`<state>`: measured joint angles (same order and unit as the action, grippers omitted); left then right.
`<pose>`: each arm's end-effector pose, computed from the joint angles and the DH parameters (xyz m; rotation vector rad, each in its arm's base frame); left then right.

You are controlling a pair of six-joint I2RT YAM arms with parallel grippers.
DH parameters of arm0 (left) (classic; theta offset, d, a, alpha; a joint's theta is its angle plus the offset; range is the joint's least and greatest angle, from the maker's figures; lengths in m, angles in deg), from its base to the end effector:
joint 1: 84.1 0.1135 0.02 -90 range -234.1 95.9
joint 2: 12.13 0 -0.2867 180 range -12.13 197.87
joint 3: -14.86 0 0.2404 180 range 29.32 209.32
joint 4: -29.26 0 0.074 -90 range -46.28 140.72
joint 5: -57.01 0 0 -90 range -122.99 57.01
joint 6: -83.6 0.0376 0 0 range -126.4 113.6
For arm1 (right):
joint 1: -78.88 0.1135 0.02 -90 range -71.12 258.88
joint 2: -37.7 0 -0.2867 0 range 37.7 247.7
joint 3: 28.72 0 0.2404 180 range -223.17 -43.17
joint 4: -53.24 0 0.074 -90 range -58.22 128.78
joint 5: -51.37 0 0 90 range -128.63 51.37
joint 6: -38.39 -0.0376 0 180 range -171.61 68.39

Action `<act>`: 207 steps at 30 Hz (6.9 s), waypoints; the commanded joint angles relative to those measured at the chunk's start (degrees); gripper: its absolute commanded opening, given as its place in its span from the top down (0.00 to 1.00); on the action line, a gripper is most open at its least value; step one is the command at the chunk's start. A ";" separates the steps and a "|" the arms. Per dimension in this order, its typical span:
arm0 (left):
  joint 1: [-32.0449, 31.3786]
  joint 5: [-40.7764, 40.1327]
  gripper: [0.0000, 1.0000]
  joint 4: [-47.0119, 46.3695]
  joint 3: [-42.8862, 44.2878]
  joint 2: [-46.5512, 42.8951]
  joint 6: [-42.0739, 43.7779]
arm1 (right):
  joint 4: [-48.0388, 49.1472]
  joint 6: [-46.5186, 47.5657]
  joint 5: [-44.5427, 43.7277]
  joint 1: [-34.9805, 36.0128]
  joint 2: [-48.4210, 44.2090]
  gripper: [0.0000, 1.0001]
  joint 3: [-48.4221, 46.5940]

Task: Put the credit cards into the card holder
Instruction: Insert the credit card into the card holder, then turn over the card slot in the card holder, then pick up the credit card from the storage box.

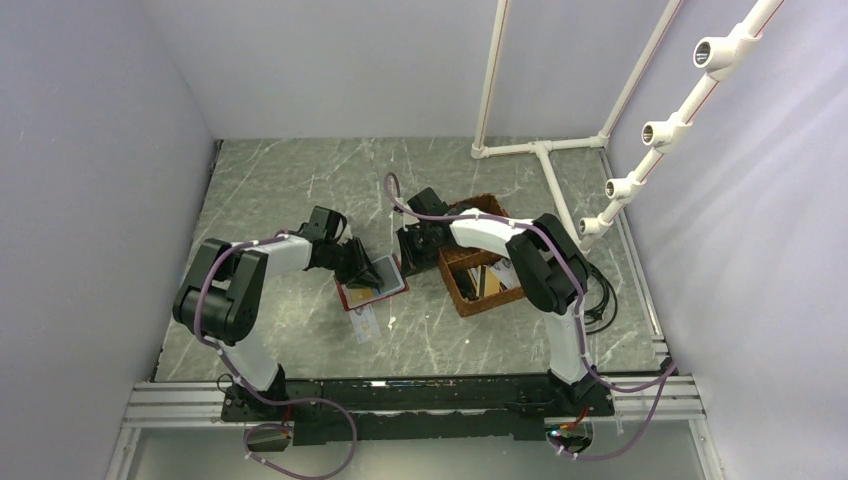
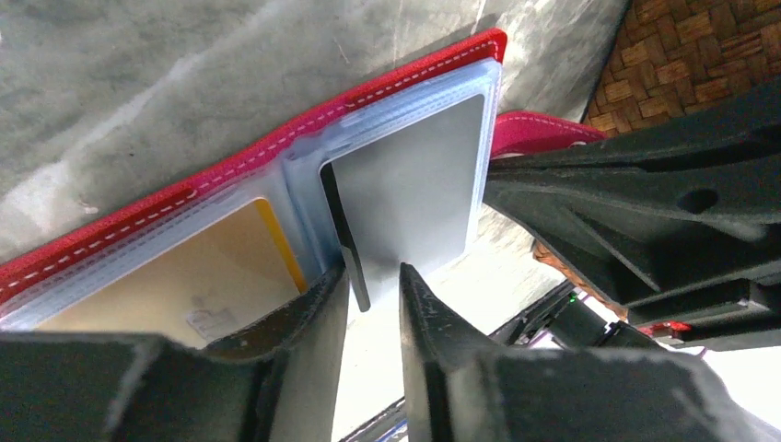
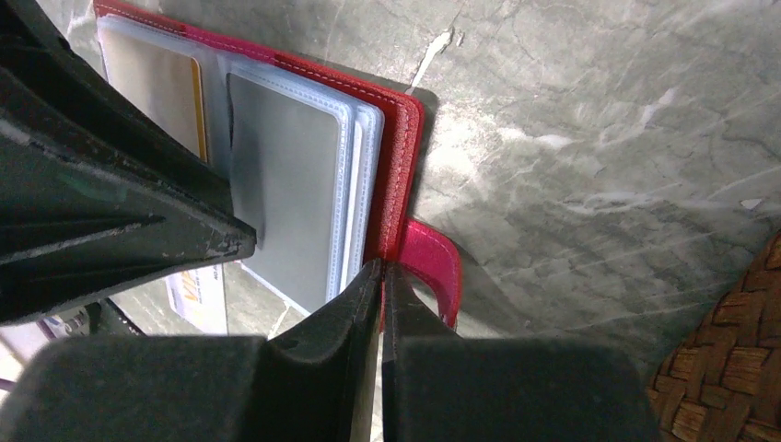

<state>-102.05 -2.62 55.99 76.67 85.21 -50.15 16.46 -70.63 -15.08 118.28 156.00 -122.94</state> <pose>0.2813 -0.1111 0.1639 -0.4457 2.7931 -1.0149 0.3214 0.2834 0.1731 -0.6380 2.7006 0.8556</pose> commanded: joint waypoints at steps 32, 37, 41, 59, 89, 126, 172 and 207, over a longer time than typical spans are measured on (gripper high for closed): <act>-0.77 -5.05 1.00 2.38 -1.12 -0.57 5.64 | -0.38 -0.06 4.21 0.87 -6.24 0.72 0.55; -0.43 -4.90 1.00 0.86 -3.13 -0.29 5.02 | 3.36 -2.85 10.81 0.59 -5.44 0.67 1.75; -0.41 -4.45 1.00 -0.11 -4.06 -0.28 4.66 | 4.17 -3.93 11.80 0.59 -4.36 0.69 1.79; -0.41 -4.00 1.00 -0.84 -4.46 -0.35 4.73 | 1.43 -1.78 5.76 0.68 -3.16 0.66 2.46; -0.41 -3.22 1.00 -1.73 -5.17 -0.57 4.65 | 0.26 -1.54 5.79 1.47 -6.53 0.68 3.27; 1.61 -5.01 0.67 5.62 -4.15 -14.58 1.77 | 3.89 -3.27 11.84 3.97 -2.48 0.71 -1.25; 10.09 -8.07 0.25 17.73 -5.37 -27.26 6.67 | -12.53 2.29 -8.75 -10.31 -37.61 0.23 14.72; -23.99 -1.96 0.45 -13.73 16.93 12.78 -13.12 | 13.85 -9.20 1.16 -19.09 -32.41 0.55 36.32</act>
<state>-125.22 -4.35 42.98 92.23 96.68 -63.13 23.63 -76.23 -19.43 98.83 125.44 -87.95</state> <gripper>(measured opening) 0.559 0.561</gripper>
